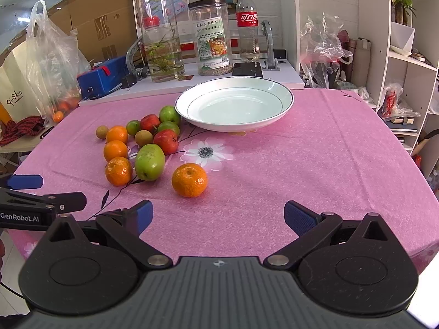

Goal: Organize fruits

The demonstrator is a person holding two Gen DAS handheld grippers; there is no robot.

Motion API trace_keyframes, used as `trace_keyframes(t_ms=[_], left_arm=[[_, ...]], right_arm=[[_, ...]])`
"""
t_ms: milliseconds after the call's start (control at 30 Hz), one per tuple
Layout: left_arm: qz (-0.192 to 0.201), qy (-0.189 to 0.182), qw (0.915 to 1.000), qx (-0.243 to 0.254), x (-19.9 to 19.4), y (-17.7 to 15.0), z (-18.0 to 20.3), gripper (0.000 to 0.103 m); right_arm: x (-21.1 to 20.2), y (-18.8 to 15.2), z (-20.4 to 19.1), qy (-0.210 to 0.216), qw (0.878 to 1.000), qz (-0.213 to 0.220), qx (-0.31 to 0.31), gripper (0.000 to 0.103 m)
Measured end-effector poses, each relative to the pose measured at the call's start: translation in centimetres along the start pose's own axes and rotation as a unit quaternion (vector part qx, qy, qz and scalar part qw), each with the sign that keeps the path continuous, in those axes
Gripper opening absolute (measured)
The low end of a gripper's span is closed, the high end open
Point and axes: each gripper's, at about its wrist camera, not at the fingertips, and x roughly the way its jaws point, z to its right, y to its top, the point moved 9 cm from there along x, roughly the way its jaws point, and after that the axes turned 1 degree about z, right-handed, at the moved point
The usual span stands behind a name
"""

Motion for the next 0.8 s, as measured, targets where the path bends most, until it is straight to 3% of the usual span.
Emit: trace_keyframes(t_ms=[800], left_arm=[[-0.009,-0.006,0.9999,-0.002,0.9,0.3,-0.2,0.103]], right_arm=[[1.1,0.1,0.0,0.002,1.000,-0.010,0.000,0.103]])
